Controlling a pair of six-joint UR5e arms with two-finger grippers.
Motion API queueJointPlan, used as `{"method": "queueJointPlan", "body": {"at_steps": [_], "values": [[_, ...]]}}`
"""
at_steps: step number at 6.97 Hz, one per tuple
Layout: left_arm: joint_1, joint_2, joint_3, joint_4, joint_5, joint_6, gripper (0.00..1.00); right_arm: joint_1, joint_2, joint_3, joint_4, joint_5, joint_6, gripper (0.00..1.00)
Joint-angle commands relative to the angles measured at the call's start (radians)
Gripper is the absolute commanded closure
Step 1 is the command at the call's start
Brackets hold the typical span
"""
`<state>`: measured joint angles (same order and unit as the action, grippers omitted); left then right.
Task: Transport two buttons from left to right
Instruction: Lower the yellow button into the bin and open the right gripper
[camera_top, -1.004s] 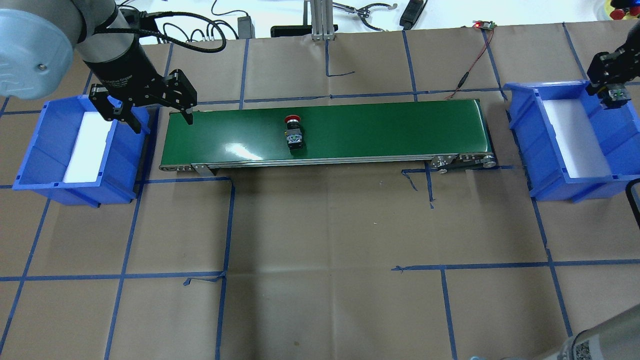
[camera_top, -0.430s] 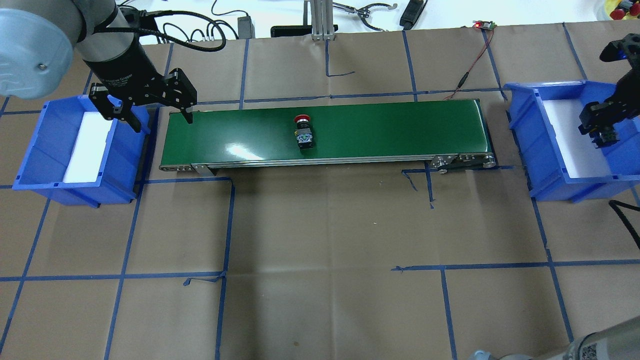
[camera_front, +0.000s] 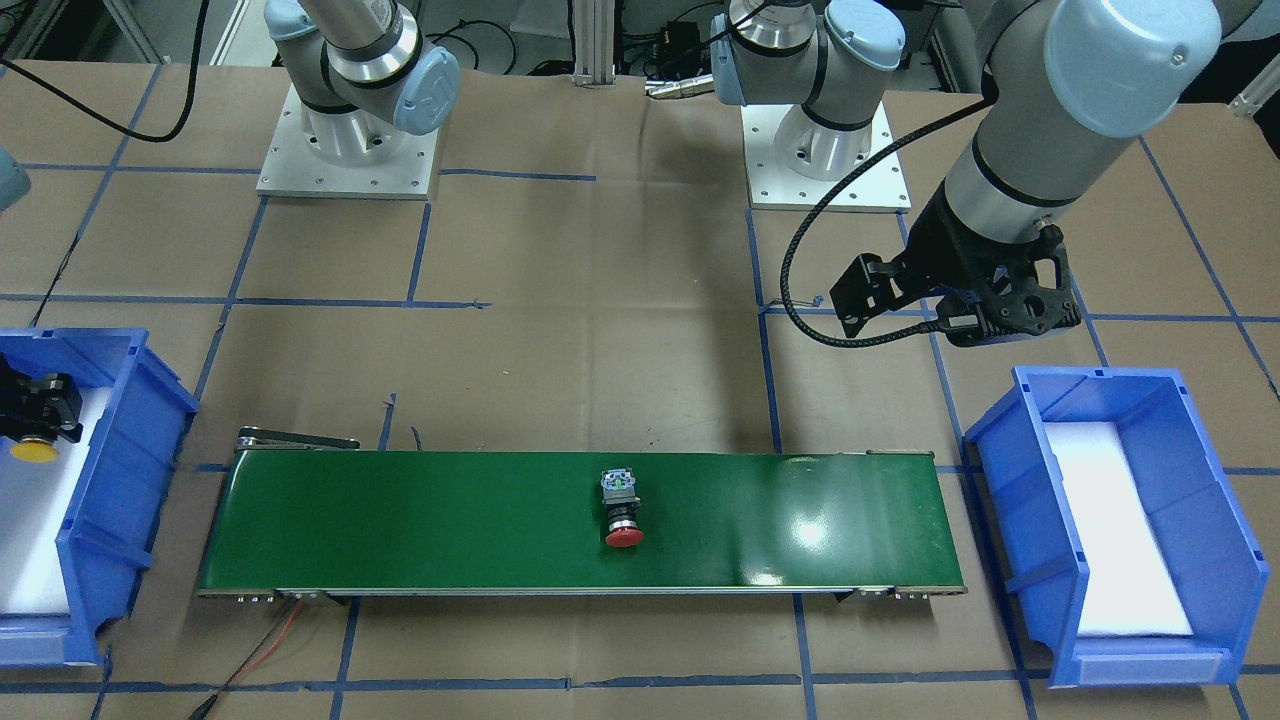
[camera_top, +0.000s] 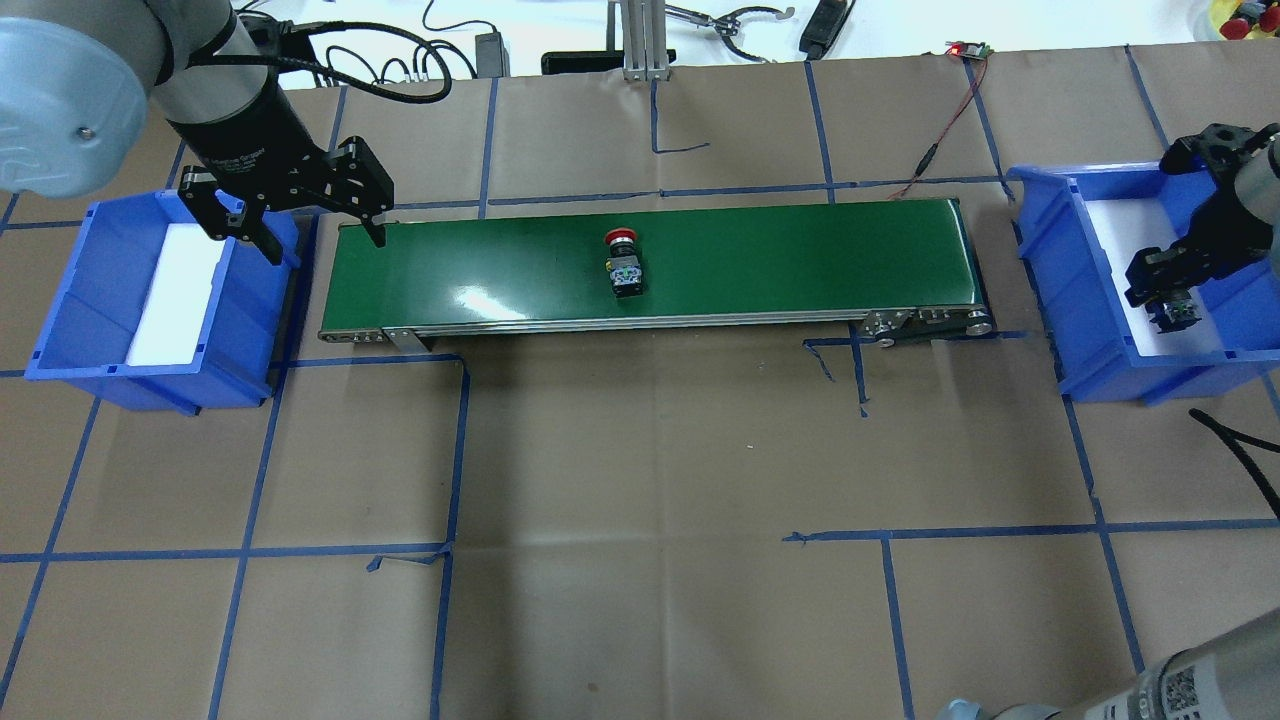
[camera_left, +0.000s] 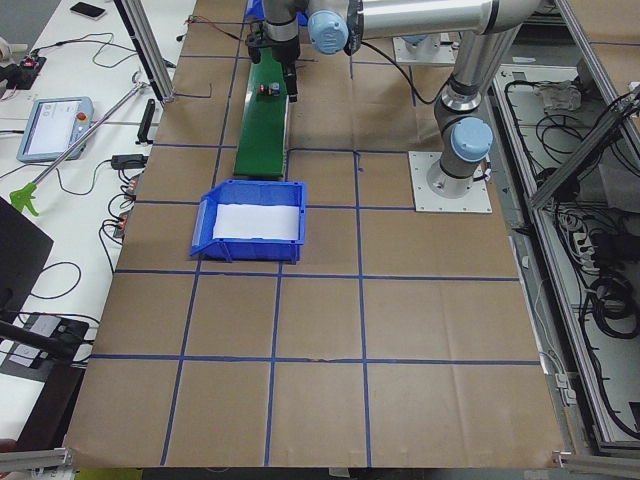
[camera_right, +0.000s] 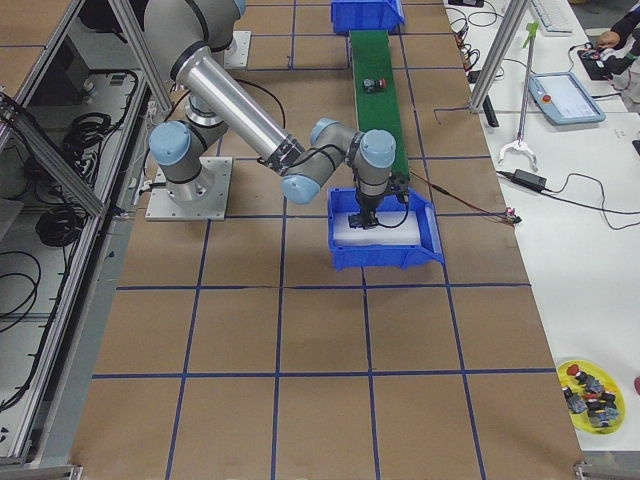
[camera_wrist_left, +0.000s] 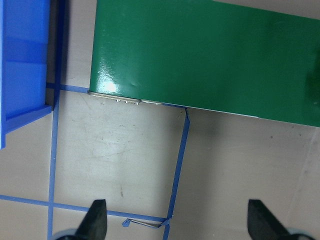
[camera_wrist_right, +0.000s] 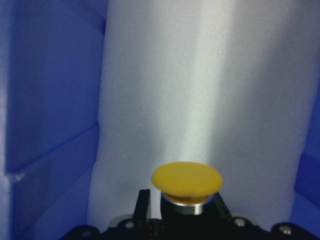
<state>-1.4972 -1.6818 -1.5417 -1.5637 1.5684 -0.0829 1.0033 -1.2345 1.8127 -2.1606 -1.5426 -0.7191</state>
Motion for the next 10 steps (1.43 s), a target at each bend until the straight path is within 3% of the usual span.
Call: {"method": "queueJointPlan", "body": {"at_steps": [1, 4, 5, 6, 10], "values": [[0.0, 0.001, 0.0, 0.001, -0.001, 0.0, 0.0, -0.005, 0.032, 0.007, -0.012, -0.002, -0.002, 0.94], [0.0, 0.001, 0.0, 0.001, -0.001, 0.0, 0.0, -0.005, 0.065, 0.004, -0.028, -0.004, 0.001, 0.91], [0.0, -0.004, 0.0, 0.002, 0.001, 0.0, 0.0, -0.005, 0.067, 0.004, -0.03, -0.013, 0.001, 0.59], [0.0, -0.007, 0.0, 0.002, -0.001, 0.0, 0.0, -0.005, 0.064, 0.005, -0.028, -0.005, 0.009, 0.01], [0.0, -0.009, 0.0, 0.004, -0.001, 0.0, 0.0, -0.003, 0.023, -0.041, -0.018, -0.014, 0.015, 0.0]]}}
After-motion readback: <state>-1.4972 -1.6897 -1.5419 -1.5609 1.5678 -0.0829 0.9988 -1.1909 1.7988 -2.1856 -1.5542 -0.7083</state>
